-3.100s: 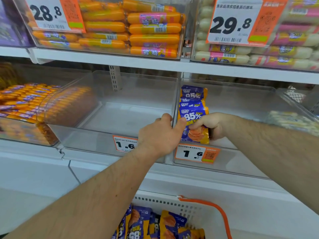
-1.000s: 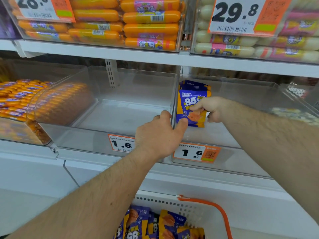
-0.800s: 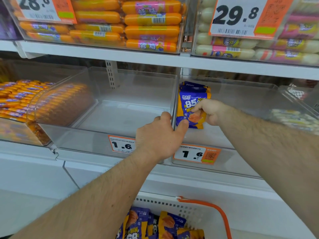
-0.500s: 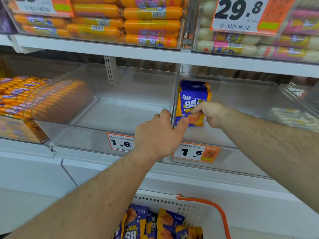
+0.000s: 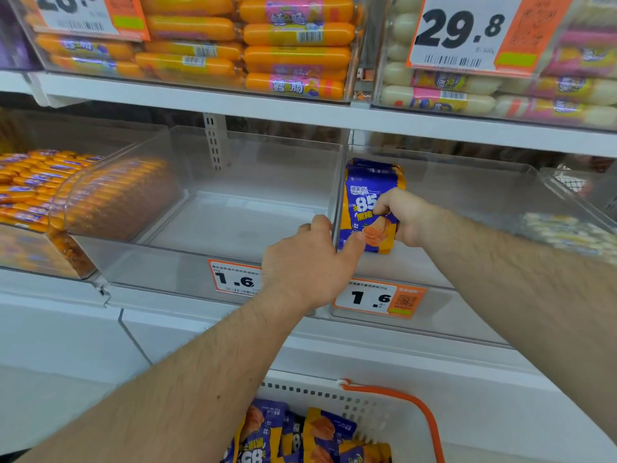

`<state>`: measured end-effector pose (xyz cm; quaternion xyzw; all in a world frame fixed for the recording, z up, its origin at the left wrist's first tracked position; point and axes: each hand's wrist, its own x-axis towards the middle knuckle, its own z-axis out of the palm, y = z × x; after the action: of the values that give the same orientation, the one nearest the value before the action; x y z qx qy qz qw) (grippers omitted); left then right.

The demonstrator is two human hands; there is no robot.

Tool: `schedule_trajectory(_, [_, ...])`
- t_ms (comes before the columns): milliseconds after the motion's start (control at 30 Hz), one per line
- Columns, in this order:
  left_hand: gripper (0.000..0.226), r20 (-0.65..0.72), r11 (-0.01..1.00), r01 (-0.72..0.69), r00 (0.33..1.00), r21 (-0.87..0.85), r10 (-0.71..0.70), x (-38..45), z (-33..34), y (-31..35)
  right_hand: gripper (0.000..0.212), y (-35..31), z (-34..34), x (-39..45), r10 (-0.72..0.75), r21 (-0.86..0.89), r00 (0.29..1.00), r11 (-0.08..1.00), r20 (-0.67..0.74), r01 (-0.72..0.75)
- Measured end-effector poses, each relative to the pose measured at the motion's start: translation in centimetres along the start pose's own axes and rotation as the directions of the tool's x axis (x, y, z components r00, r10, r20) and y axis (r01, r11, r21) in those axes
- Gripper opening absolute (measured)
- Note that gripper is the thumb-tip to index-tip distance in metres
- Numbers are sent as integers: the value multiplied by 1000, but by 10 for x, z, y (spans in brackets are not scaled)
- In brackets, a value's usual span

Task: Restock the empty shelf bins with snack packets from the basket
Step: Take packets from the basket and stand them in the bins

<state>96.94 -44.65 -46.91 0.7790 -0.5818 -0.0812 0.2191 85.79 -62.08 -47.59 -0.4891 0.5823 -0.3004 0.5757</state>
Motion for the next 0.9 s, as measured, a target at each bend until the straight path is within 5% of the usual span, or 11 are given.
schedule_trajectory(467, [40,-36,1000,-25,999,10,25,0,1,-1,17,6,-5,-3,11,-175,999,985,47,-2])
schedule_trajectory(667, [48,-5,999,-27,1000,-34,27,0,-3,-2,40,-1,-7,-33,-54,-298,999,953,-4,51])
schedule_trajectory(800, [50,88,993,-15,996,-117,25,1,-7,-4,22,-8,-7,-72,-227,-645,948,764,-222,32])
schedule_trajectory(900, [53,79,951,-51,994,-305,78,-2,-13,-6,14,-9,4,-109,-471,-841,849,537,-239,61])
